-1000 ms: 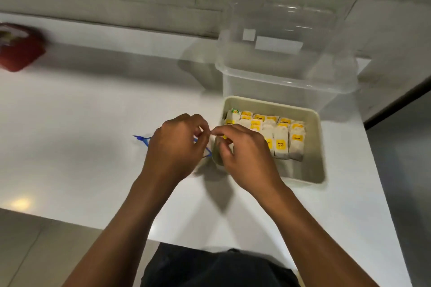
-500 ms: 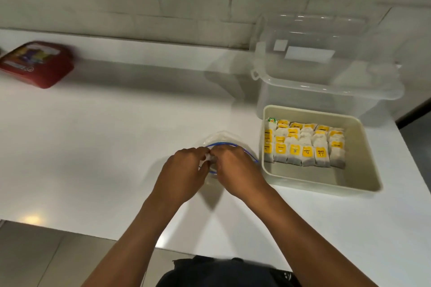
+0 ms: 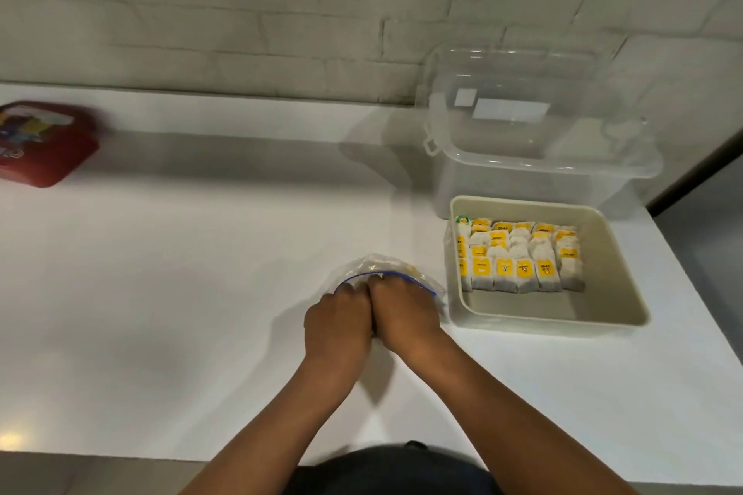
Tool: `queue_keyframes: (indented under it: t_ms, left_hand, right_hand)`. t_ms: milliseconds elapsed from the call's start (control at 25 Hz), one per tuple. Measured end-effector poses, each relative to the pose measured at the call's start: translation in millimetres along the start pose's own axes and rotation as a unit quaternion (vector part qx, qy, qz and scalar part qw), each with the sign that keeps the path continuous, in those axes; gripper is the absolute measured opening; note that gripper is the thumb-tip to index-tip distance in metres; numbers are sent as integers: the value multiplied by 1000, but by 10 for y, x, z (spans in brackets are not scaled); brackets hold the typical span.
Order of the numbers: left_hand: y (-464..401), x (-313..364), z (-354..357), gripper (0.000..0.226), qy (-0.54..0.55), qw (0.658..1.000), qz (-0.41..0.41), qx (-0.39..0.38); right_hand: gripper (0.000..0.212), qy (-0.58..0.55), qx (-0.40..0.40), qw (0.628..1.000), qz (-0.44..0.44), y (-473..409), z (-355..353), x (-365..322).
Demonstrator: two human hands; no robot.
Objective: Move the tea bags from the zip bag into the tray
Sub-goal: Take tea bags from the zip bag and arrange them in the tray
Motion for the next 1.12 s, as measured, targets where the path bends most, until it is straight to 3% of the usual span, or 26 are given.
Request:
queue_keyframes:
  t_ms: [280,440,720,920,1040,1120]
  left_hand:
    - [-32,-105,-25,26,1,1000,13,1]
    - [27,-142,-40,23,33,999,13,23]
    - [91,-288,-133,29,207,977,-22,48]
    - [178,-389,-242,37,379,925,-3,-9]
    - [207,-412,-231,39,434,900,3,-46]
    - [213,-408,-204,28,463,886,-7,-33]
  right_hand:
    - [19,-48,-6,999,15,11,6,19]
    - [26,-64,-48,997,-15,128,16,28]
    - [37,-87,77,992,-43,271,-287,13]
    - [29,-262,172,948,-52,384,-429,97]
    - [26,-389,142,910,-4,385,-409,222]
    - [29,-443,109,890,13,366,-359,265]
Point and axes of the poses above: each hand's wrist, its own y-axis away from the middle knuckle, its own z-axis out of the palm, x = y × z, the point moved 4 cm from there along -y, towards the middle knuckle, and after that the axes turned 4 degrees about -z, right-handed, at the moved point
